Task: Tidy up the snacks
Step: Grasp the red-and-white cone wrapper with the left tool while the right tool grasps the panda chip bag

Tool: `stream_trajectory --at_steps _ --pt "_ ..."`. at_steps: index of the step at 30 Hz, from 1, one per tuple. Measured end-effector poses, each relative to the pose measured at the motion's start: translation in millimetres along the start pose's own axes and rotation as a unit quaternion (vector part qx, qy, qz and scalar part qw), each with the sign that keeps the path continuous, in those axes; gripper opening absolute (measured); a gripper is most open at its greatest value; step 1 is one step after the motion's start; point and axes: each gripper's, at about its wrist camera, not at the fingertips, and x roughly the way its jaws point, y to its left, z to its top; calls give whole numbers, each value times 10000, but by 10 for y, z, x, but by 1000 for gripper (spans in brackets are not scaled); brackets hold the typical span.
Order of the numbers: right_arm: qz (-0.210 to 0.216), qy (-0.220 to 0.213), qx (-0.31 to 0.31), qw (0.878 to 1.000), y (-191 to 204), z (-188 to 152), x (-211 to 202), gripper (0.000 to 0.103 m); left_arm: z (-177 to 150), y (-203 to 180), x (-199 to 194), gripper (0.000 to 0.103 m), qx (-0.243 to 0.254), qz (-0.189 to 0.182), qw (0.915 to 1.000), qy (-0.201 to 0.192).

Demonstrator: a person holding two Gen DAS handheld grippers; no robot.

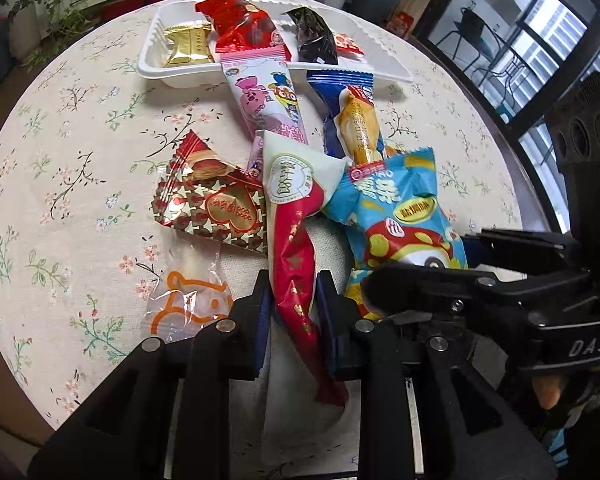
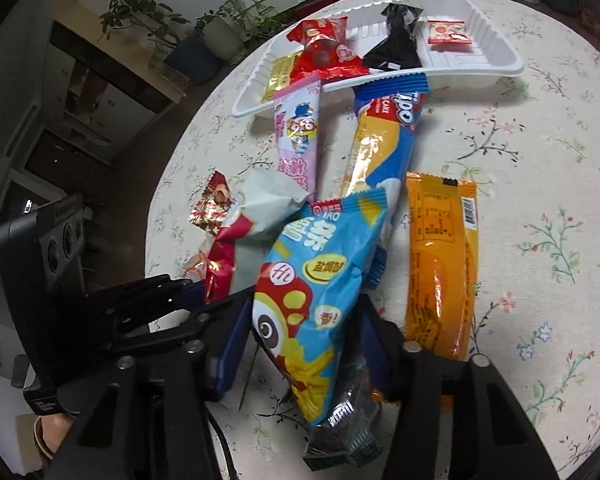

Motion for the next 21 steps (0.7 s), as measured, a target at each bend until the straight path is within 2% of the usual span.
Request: stream_trajectory --at_steps 1,7,21 --pt "-17 0 -84 10000 12 -6 8 42 8 -17 8 22 76 29 10000 25" --pt "-61 -119 -228 9996 70 -43 -37 36 28 -103 33 19 421 196 9989 67" --pt "89 -600 -199 9980 45 -109 -430 34 -57 17 -111 16 -47 -230 9995 -223"
